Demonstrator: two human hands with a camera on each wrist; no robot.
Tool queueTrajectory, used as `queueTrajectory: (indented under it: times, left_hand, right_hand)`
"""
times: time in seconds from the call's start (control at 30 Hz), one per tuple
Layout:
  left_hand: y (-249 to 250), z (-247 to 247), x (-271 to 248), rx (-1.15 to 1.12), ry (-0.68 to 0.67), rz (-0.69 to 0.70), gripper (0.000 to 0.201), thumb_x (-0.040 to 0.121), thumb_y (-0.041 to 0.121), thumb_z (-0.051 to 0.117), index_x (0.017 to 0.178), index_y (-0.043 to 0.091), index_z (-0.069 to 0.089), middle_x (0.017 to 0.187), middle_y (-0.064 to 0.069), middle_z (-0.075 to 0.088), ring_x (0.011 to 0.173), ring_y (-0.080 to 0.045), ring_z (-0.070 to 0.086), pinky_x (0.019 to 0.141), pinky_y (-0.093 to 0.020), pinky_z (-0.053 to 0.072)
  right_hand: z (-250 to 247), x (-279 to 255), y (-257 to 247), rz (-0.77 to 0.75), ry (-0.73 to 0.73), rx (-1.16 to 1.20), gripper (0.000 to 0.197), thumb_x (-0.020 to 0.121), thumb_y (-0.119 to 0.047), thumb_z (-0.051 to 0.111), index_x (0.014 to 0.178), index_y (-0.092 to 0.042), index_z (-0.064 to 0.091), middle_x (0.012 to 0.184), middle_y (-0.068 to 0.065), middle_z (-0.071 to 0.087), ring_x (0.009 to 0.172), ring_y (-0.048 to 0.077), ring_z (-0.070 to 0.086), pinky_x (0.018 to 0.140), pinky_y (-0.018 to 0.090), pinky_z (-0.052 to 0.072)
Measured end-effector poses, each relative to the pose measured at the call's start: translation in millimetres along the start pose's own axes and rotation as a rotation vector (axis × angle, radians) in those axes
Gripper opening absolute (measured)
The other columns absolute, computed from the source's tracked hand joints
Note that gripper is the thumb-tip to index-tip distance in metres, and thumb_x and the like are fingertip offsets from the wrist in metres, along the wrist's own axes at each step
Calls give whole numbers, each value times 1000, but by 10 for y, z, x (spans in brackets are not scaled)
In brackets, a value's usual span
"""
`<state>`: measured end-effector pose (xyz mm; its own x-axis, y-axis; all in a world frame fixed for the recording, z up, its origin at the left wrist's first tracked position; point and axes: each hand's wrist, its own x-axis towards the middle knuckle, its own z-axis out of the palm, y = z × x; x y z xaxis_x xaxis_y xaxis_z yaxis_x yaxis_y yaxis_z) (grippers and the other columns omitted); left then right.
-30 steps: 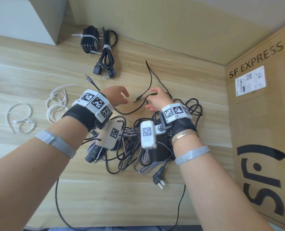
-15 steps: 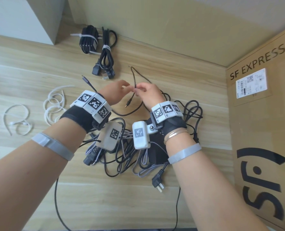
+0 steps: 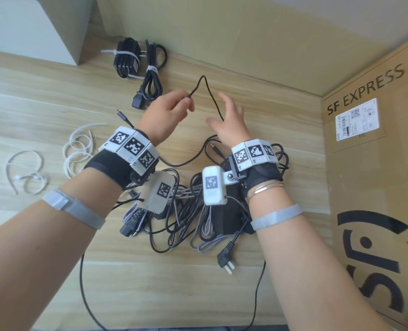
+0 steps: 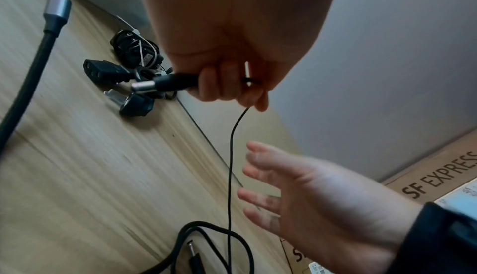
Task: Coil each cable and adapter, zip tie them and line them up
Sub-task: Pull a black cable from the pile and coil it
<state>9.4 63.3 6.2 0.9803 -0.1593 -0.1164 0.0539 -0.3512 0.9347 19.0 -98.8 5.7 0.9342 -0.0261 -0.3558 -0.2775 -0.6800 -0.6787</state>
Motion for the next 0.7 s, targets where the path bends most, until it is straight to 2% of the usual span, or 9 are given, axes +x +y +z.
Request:
queueTrajectory:
  times: [0.1, 0.2, 0.23, 0.3, 0.37, 0.47, 0.53, 0.6, 0.7]
  left_hand:
    - [65, -13, -24, -48, 31, 61, 22, 86, 30, 36, 68, 29, 48, 58, 9, 41, 48, 2, 41, 53, -25, 30]
    - [74, -18, -32, -118, 86, 104, 23, 89, 29, 35, 70, 32, 47, 54, 11, 40, 49, -2, 36, 50, -23, 29]
    - [68, -17, -34, -150, 95, 110, 22, 90, 29, 34, 71, 32, 46, 53, 13, 41, 49, -3, 35, 49, -22, 29]
    - [44, -5, -34, -194, 94, 105, 20, 91, 32, 34, 74, 30, 45, 51, 15, 41, 49, -4, 33, 49, -21, 28]
    - [12, 12, -20, -201, 83, 59, 19, 89, 37, 35, 78, 25, 45, 56, 13, 39, 50, -3, 34, 51, -22, 28]
    - [-23, 54, -6, -151, 64, 9, 33, 88, 46, 40, 95, 15, 50, 65, 14, 43, 56, -1, 40, 56, -21, 31]
    - [-26, 97, 4, -147, 41, 11, 24, 95, 37, 43, 100, 14, 51, 64, 17, 50, 54, 6, 45, 56, -17, 32]
    - [-16, 126, 5, -162, 44, 21, 17, 97, 27, 43, 96, 14, 54, 67, 14, 51, 53, 8, 47, 56, -13, 34]
    - [-10, 129, 12, -177, 114, 56, 25, 98, 23, 40, 75, 22, 50, 64, 6, 47, 57, -3, 45, 58, -19, 37]
  right_hand:
    - [-70, 60, 52, 70, 7, -101, 73, 92, -18, 52, 150, -26, 7, 155, 8, 20, 140, 30, 25, 113, 40, 23]
    - [-85, 86, 102, 85, -138, -127, 71, 97, -20, 46, 151, -23, 0, 154, 8, 26, 135, 27, 37, 107, 31, 30]
    - [-77, 86, 120, 76, -157, -137, 65, 98, -21, 44, 151, -22, 6, 150, 8, 35, 125, 25, 48, 98, 26, 37]
    - [-62, 64, 130, 10, -101, -82, 43, 98, -14, 42, 141, -19, 39, 124, 5, 62, 90, 21, 63, 75, 20, 47]
    - [-63, 28, 90, -78, -46, 51, 29, 95, -7, 43, 112, -18, 63, 95, 2, 69, 79, 16, 63, 81, 24, 49]
    - [-95, -49, -22, -186, -96, 116, 24, 93, -7, 49, 101, -18, 69, 86, -1, 69, 80, 7, 64, 85, 16, 45]
    - [-103, -101, -123, -253, -157, 112, 20, 91, -9, 54, 97, -20, 69, 81, -6, 70, 78, 6, 63, 84, 15, 45]
    - [-93, -143, -210, -296, -207, 58, 17, 89, -9, 57, 95, -19, 70, 79, -7, 69, 72, 3, 61, 80, 14, 45]
    - [-74, -168, -263, -307, -231, 48, 12, 89, -12, 59, 92, -18, 69, 78, -6, 69, 68, 1, 59, 76, 13, 45]
